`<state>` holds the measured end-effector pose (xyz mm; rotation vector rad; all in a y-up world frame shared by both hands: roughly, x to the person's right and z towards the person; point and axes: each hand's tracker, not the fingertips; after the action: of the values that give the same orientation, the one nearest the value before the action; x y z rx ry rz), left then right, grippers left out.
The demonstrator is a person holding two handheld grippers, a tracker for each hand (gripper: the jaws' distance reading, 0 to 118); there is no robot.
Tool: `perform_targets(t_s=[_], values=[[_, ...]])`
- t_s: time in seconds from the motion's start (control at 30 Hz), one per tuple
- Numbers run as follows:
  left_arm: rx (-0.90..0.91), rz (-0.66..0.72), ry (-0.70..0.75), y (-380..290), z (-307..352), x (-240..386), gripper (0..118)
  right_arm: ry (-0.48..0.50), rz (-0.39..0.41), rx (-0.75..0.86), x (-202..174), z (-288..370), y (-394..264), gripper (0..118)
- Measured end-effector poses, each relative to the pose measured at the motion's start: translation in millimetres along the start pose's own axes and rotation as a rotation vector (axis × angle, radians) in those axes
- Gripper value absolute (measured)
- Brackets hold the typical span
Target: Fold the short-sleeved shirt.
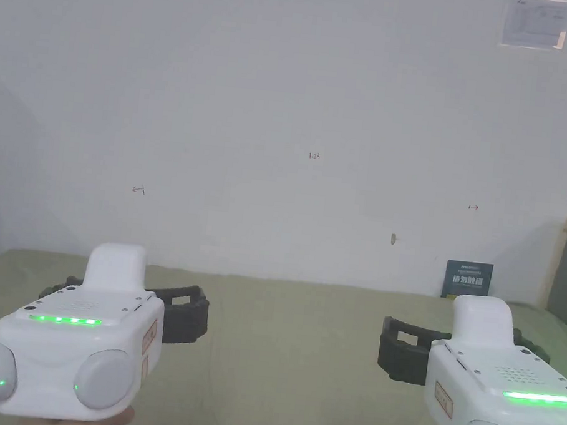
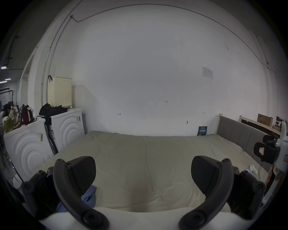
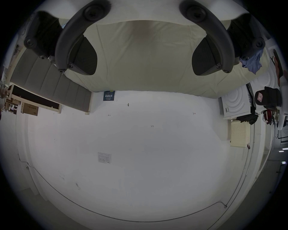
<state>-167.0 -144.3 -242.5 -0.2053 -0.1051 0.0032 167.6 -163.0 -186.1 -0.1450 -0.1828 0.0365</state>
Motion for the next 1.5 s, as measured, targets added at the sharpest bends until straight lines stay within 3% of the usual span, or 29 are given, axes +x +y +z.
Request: perform_targets(t_s=[0.1,0.13,0.17,0.2,0.23,0.27,0.33,0.4,0.7,0.83,1.2,1.33,1.5], values=[[0.016,-0.034,0.02,-1.9,2.5,4.5,118,0.011,-0.007,-0.022,0.3,-0.7,-0.1,118],[0.012,-0.043,-0.005,-1.7,3.0,3.8,108,0.022,-0.005,-0.036,0.1,-0.6,-0.1,109],[0.015,-0.044,-0.02,-2.0,5.1,3.9,70,0.017,-0.003,-0.038,-0.6,0.1,0.0,81],[0.015,-0.05,-0.034,-2.0,6.7,5.0,5,-0.009,0.004,-0.034,-2.4,0.8,-0.8,21],[0.01,-0.057,-0.017,0.3,3.5,7.9,0,-0.071,0.012,-0.035,-2.5,-1.1,-3.0,0],[0.048,-0.062,-0.017,-1.3,2.7,8.7,0,-0.107,-0.021,-0.013,-0.2,7.0,2.3,0],[0.012,-0.055,-0.035,-9.0,4.4,4.4,0,-0.029,-0.049,-0.055,3.4,16.9,9.4,0],[0.036,-0.084,-0.021,-14.6,6.6,5.2,0,-0.082,-0.008,-0.05,3.8,1.5,-8.2,0],[-0.015,-0.008,0.013,-16.3,7.5,-9.2,0,-0.036,0.023,-0.061,-5.9,1.2,-13.2,0],[-0.009,0.015,0.098,-20.2,19.4,-46.0,0,0.074,0.042,-0.067,-44.5,-6.7,-14.6,0],[-0.017,0.042,0.516,-24.3,129.2,-198.3,0,0.51,0.055,-0.031,-224.3,-1.6,-7.8,0],[-0.042,0.044,0.596,-34.1,155.8,-229.4,0,0.58,0.041,-0.034,-255.7,5.2,-13.9,0],[-0.066,0.044,0.628,-45.0,170.9,-234.8,0,0.602,0.048,-0.06,-266.2,2.5,-22.8,0]])
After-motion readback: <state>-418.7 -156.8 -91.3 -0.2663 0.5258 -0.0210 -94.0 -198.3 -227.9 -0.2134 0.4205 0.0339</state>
